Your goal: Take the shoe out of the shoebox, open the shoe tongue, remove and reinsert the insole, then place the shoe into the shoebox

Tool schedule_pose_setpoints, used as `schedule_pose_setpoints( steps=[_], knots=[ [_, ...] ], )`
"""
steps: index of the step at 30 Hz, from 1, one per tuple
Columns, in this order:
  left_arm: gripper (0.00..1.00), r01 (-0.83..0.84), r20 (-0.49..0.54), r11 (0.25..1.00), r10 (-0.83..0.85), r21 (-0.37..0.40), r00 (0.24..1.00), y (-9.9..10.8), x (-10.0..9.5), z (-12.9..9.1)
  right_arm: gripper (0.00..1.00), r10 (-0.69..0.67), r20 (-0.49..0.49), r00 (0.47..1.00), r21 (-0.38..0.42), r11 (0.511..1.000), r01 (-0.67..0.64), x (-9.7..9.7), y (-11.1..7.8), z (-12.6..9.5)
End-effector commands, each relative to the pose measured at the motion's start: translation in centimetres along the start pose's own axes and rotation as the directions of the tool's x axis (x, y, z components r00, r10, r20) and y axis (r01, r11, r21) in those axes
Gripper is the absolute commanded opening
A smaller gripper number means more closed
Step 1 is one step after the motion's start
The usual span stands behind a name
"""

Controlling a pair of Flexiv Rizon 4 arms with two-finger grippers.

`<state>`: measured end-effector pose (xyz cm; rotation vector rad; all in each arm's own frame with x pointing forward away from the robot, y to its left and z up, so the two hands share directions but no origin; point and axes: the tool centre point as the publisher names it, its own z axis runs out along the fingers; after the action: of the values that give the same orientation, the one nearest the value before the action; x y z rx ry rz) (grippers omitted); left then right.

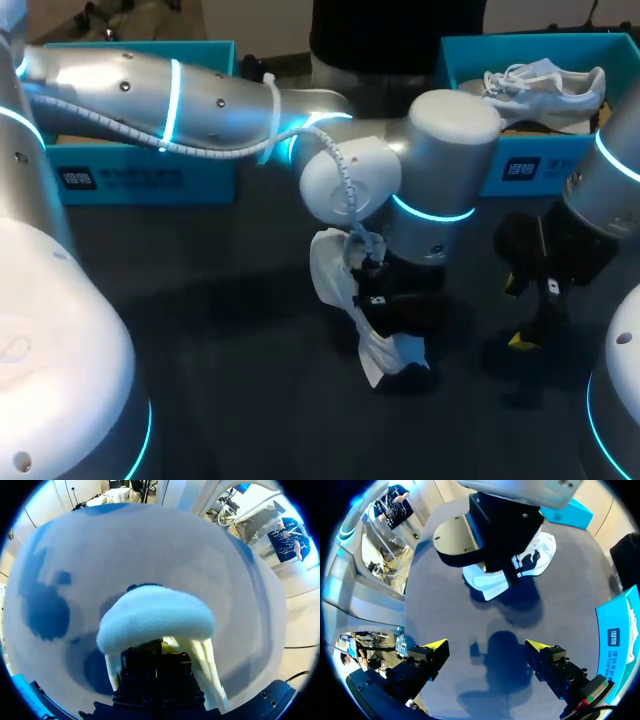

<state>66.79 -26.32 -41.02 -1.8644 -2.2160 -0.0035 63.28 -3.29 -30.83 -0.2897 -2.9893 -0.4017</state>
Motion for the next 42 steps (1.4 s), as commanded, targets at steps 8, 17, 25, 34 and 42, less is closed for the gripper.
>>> schedule_pose_setpoints(
  steps=[8,17,25,34,42],
  knots=[
    [0.00,0.090,0.063,0.996,-0.088,-0.027,0.994,4.9,3.0,-0.7,1.00,0.000,0.001,1.000,0.001,1.000,0.000,0.0,0.0,0.1],
    [0.00,0.093,0.212,0.995,-0.101,0.045,0.972,1.9,0.5,-3.2,1.00,0.000,0.001,1.000,0.001,1.000,0.000,0.0,0.0,0.1],
    [0.00,0.100,0.250,0.993,-0.112,0.058,0.962,-0.1,-2.0,-2.5,1.00,0.000,0.001,1.000,0.001,1.000,0.000,0.0,0.0,0.1],
    [0.00,0.135,0.140,0.990,-0.140,0.044,0.980,0.2,-2.6,-0.6,1.00,0.000,0.001,1.000,0.001,1.000,0.000,0.0,0.0,0.1],
    [0.00,0.115,0.042,0.993,-0.117,0.038,0.992,1.1,0.7,-0.2,1.00,0.000,0.001,1.000,0.001,1.000,0.000,0.0,0.0,0.1]
  ],
)
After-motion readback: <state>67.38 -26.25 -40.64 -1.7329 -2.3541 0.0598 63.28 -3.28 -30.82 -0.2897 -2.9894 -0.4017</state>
